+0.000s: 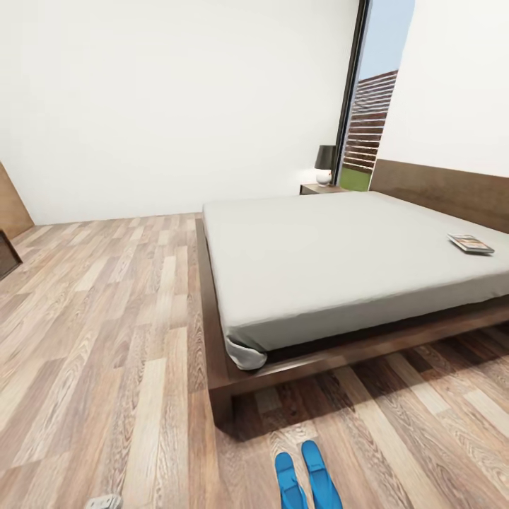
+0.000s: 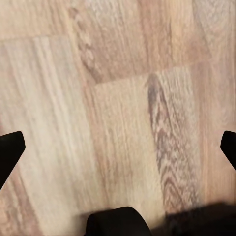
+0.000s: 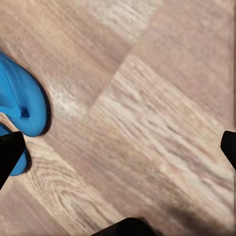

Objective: In the bedroom, move the book from the bed onto either nightstand, and place the two sandals side by side next to the bed.

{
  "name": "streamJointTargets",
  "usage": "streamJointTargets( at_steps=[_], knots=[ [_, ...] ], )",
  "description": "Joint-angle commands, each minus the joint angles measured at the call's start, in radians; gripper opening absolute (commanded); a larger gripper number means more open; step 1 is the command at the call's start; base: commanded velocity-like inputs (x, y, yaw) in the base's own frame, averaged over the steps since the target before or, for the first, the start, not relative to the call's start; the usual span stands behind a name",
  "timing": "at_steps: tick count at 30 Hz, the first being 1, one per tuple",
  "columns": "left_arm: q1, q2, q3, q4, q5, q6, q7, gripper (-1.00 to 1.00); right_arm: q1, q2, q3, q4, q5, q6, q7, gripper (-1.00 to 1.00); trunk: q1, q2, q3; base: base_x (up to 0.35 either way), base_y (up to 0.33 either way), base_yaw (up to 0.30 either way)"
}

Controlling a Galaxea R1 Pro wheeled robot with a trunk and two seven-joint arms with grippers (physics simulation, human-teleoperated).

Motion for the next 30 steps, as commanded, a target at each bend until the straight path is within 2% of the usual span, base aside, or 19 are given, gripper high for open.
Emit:
streamJointTargets(
  at_steps=[1, 9, 30],
  knots=[
    [0.000, 0.000, -0.007, -0.001, 0.011, 0.010, -0.003, 1.00, -0.001, 0.000, 0.006, 0.003, -0.011, 0.005, 0.006, 1.00, 0.000, 0.000, -0.001, 0.000, -0.093, 0.012],
    [0.000, 0.000, -0.006, -0.001, 0.011, 0.011, -0.003, 1.00, -0.001, 0.000, 0.005, 0.003, -0.011, 0.004, 0.006, 1.00, 0.000, 0.000, -0.002, 0.000, -0.100, 0.091],
    [0.000, 0.000, -0.005, -0.001, 0.011, 0.012, -0.004, 1.00, -0.001, 0.000, 0.005, 0.003, -0.011, 0.003, 0.006, 1.00, 0.000, 0.000, -0.011, 0.000, -0.109, 0.184]
  ],
)
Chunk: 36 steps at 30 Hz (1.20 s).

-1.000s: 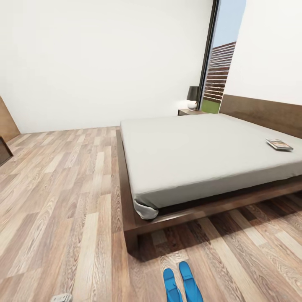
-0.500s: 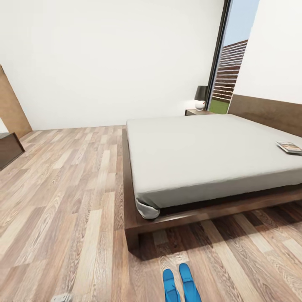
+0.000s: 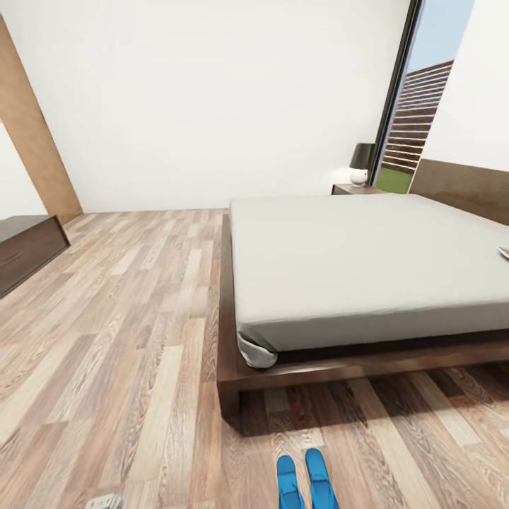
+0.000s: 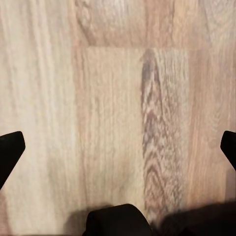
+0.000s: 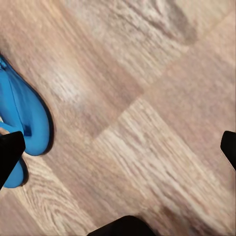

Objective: In the bedroom, move the book from the bed onto either nightstand, and place the two sandals side by side next to the bed.

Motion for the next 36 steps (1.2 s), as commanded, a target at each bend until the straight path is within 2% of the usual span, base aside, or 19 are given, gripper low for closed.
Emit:
streamJointTargets(
  at_steps=[1, 20, 36],
  knots=[
    [0.000, 0.000, -0.006, -0.001, 0.011, 0.010, -0.003, 1.00, -0.001, 0.000, 0.005, 0.003, -0.011, 0.005, 0.006, 1.00, 0.000, 0.000, -0.001, 0.000, -0.128, 0.178],
    [0.000, -0.001, -0.006, -0.001, 0.011, 0.011, -0.003, 1.00, -0.001, 0.000, 0.006, 0.003, -0.009, 0.007, 0.006, 1.00, 0.000, 0.000, -0.010, 0.000, -0.127, 0.169],
    [0.000, -0.005, -0.006, -0.001, 0.011, 0.013, -0.003, 1.00, -0.001, 0.000, 0.005, 0.003, -0.009, 0.007, 0.006, 1.00, 0.000, 0.000, -0.011, 0.000, -0.145, 0.027]
  ],
)
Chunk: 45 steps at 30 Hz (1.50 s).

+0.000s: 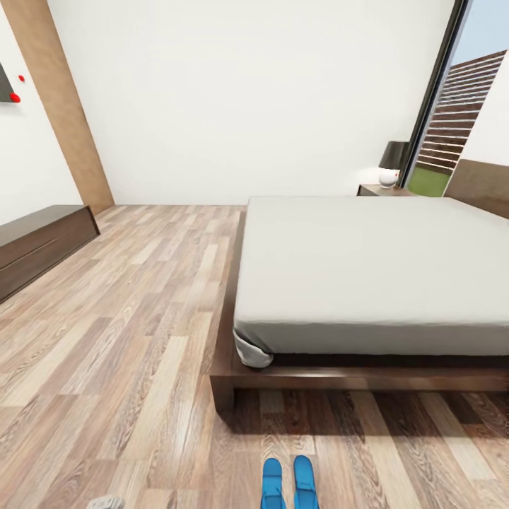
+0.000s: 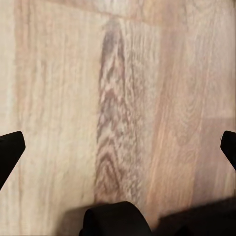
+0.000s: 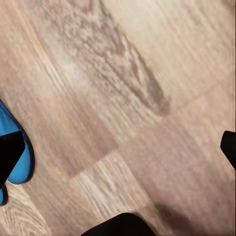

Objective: In the bedroom, move the book from the bed onto either nightstand, and place the two sandals side by side next to the bed.

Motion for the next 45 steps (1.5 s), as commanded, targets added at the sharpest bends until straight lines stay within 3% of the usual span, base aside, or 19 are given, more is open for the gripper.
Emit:
streamJointTargets(
  at_steps=[1, 45],
  knots=[
    [0.000, 0.000, -0.006, -0.001, 0.011, 0.010, -0.004, 1.00, -0.001, 0.000, 0.005, 0.003, -0.011, 0.005, 0.006, 1.00, 0.000, 0.000, -0.001, 0.000, -0.152, 0.002],
    [0.000, -0.011, -0.006, -0.001, 0.011, 0.014, -0.002, 1.00, -0.001, 0.000, 0.002, 0.004, -0.011, 0.005, 0.006, 1.00, 0.000, 0.000, -0.001, 0.000, -0.165, 0.000]
  ],
)
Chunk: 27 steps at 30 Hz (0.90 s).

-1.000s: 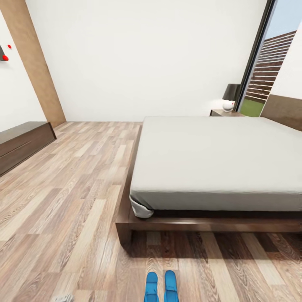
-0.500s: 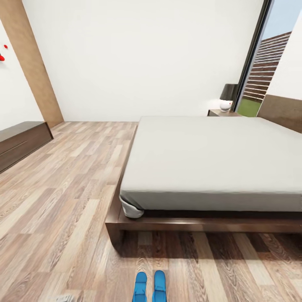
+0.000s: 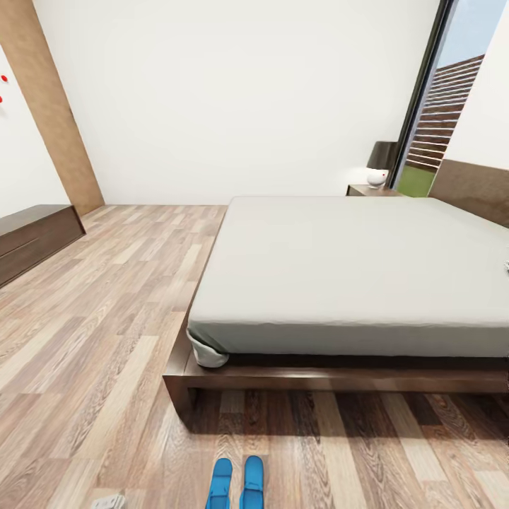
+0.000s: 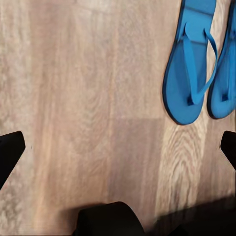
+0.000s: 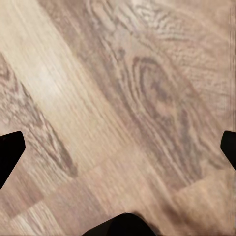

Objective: In the bedroom, move the book from the bed onto either nightstand, and place the two sandals side by side next to the bed.

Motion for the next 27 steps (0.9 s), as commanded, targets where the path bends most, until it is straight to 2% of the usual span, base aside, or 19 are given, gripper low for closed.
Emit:
streamJointTargets(
  at_steps=[1, 8, 27],
  knots=[
    [0.000, 0.000, -0.006, -0.001, 0.011, 0.009, -0.003, 1.00, -0.001, 0.000, 0.006, 0.003, -0.011, 0.005, 0.006, 1.00, 0.000, 0.000, -0.001, 0.000, -0.146, -0.011],
    [0.000, -0.003, -0.006, -0.001, 0.011, 0.010, -0.003, 1.00, -0.001, 0.000, 0.006, 0.002, -0.011, 0.005, 0.006, 1.00, 0.000, 0.000, -0.001, 0.000, -0.145, -0.095],
    [0.000, -0.013, -0.006, -0.001, 0.011, 0.011, -0.003, 1.00, -0.001, 0.000, 0.007, 0.002, -0.011, 0.005, 0.006, 1.00, 0.000, 0.000, -0.001, 0.000, -0.151, -0.166]
  ],
)
